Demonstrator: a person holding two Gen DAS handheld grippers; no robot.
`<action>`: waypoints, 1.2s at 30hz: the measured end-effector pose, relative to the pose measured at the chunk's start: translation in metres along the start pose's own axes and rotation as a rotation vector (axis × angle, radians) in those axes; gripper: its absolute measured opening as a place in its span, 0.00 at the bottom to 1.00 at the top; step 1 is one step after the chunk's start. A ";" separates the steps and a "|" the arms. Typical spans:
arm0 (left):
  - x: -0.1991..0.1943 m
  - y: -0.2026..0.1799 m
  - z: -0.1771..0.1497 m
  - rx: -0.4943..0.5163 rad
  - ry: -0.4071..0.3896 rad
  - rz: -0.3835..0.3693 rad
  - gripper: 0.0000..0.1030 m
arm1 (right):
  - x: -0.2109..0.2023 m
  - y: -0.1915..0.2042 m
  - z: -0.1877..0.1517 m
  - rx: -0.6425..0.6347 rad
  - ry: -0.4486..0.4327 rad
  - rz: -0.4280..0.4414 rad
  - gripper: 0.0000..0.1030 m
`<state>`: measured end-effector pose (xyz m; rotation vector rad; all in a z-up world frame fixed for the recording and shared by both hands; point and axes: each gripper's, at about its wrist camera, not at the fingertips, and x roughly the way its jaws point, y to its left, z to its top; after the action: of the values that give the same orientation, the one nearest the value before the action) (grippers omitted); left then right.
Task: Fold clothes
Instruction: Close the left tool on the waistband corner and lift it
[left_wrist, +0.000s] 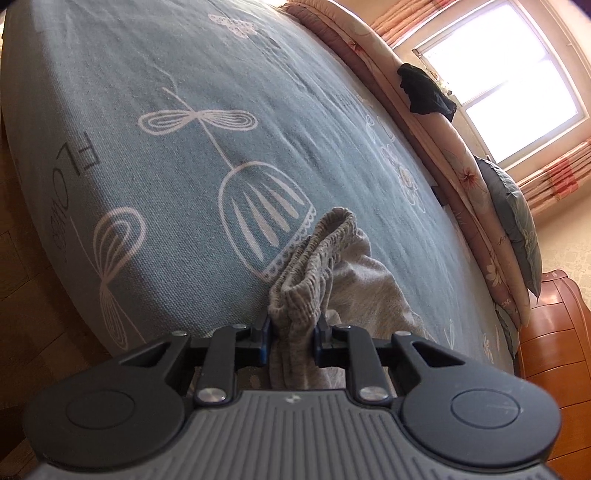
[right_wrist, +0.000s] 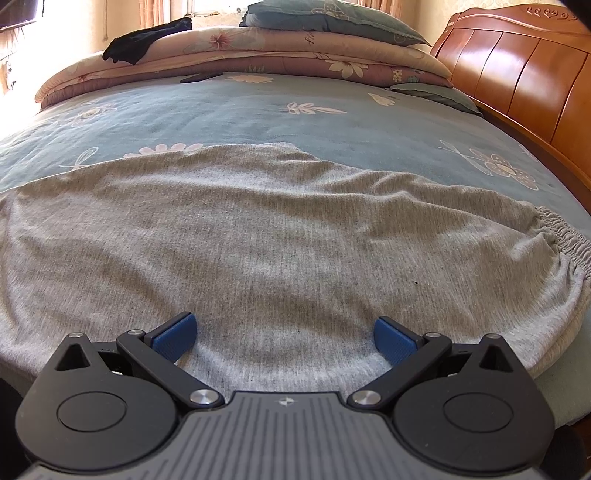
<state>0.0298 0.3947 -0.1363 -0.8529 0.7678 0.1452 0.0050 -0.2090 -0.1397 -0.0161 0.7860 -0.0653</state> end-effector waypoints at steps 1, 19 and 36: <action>-0.002 -0.006 0.001 0.010 0.000 0.011 0.18 | -0.001 -0.001 0.000 -0.001 0.000 0.001 1.00; -0.028 -0.094 0.000 0.207 0.024 -0.007 0.17 | -0.052 0.061 0.056 -0.169 -0.161 0.328 1.00; -0.031 -0.086 0.018 0.179 0.093 -0.123 0.17 | -0.069 0.380 0.065 -0.450 -0.129 0.725 1.00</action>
<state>0.0522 0.3555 -0.0549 -0.7383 0.8005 -0.0724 0.0228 0.1743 -0.0598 -0.1592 0.6262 0.7929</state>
